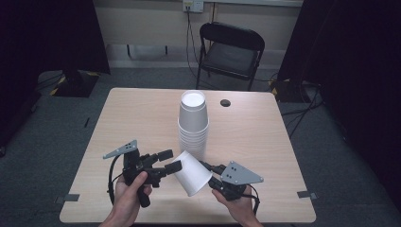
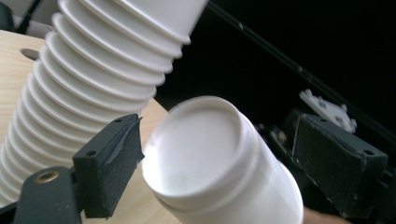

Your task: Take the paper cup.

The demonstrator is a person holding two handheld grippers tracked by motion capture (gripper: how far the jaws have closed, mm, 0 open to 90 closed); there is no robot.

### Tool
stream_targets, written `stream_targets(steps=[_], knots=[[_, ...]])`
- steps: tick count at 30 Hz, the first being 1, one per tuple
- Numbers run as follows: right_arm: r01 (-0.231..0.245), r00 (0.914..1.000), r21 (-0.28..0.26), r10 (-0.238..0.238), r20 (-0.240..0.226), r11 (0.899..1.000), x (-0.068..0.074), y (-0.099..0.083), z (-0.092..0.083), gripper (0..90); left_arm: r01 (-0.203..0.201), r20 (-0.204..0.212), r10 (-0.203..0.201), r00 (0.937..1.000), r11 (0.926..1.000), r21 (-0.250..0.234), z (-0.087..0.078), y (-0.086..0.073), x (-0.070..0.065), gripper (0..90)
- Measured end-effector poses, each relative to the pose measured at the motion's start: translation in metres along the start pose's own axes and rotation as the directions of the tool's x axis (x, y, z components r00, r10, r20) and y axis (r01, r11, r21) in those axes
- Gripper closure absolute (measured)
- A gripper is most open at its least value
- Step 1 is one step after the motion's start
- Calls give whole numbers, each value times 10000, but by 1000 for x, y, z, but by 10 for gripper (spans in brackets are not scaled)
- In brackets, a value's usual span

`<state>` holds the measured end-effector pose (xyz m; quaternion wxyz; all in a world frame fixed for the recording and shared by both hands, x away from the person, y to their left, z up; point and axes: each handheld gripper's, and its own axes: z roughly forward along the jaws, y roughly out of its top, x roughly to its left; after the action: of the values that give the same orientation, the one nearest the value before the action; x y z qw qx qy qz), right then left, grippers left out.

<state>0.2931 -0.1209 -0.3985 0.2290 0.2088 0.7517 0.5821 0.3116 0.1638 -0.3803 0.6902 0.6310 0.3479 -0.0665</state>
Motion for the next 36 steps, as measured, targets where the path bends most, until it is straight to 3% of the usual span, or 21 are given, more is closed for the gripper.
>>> stream_targets(steps=[5,10,11,13,14,15,17,18,19,20,21,22,25,27,29,30,31,32,33,35,36], knots=[[-156,9998,192,158,-106,9997,-3,-3,1,845,-138,-175,136,9998,9998,-126,-3,1,4,154],[-177,9997,396,184,-182,9991,-4,-5,-1,845,-835,-573,812,9950,9958,-375,-10,5,4,156],[-316,9993,607,328,-201,9977,-5,-5,-1,845,-1218,-811,1190,9896,9921,-302,-11,6,3,156],[-336,9992,704,349,-171,9970,-5,-6,-1,845,-1380,-935,1346,9865,9900,-310,-12,5,3,156],[-534,9980,978,564,-285,9938,-9,-6,-1,846,-1724,-1127,1701,9790,9850,-112,-13,5,3,156],[-534,9980,978,564,-285,9938,-9,-6,-1,846,-1724,-1127,1701,9790,9850,-112,-13,5,3,157],[-843,9956,1353,891,-300,9872,-14,-6,-1,846,-2161,-1393,2170,9662,9761,218,-12,2,4,157],[-843,9956,1353,891,-300,9872,-14,-6,-1,846,-2161,-1393,2170,9662,9761,218,-12,2,4,157],[-1166,9912,1645,1252,-426,9795,-19,-7,0,846,-2340,-1560,2387,9585,9710,483,-11,1,4,157],[-1281,9897,1727,1371,-414,9766,-20,-7,0,846,-2340,-1560,2387,9585,9710,483,-11,1,4,159],[-1379,9877,1828,1490,-482,9734,-21,-8,0,846,-2665,-1681,2761,9463,9607,777,-9,-2,4,172],[-1379,9877,1828,1490,-482,9734,-21,-8,0,846,-2665,-1681,2761,9463,9607,777,-9,-2,4,179],[-1297,9841,2586,1563,-847,9572,-23,-8,1,845,-2918,-1597,3067,9383,9501,1102,-7,-5,3,188],[-1334,9825,2831,1642,-878,9498,-23,-8,2,845,-3203,-1452,3398,9292,9366,1420,-6,-6,4,201],[-1359,9813,3115,1711,-886,9405,-25,-8,2,846,-3308,-1358,3512,9264,9313,1524,-4,-8,4,199],[-1485,9768,3303,1904,-983,9321,-27,-8,2,846,-3377,-1399,3590,9228,9284,1552,-3,-9,4,200],[-1485,9768,3303,1904,-983,9321,-27,-8,2,846,-3377,-1399,3590,9228,9284,1552,-3,-9,4,200],[-1522,9757,3403,1959,-977,9279,-29,-8,2,846,-3514,-1354,3739,9175,9217,1643,-2,-11,4,200],[-1652,9704,3735,2180,-1038,9128,-33,-7,3,846,-3584,-1293,3814,9153,9179,1707,-1,-12,4,201],[-1672,9713,3726,2174,-968,9128,-34,-6,3,845,-3843,-1288,4104,9028,9040,1872,0,-15,3,203],[-1632,9732,3707,2109,-917,9143,-37,-5,1,845,-4044,-1153,4308,8951,8930,1976,1,-16,3,203]])
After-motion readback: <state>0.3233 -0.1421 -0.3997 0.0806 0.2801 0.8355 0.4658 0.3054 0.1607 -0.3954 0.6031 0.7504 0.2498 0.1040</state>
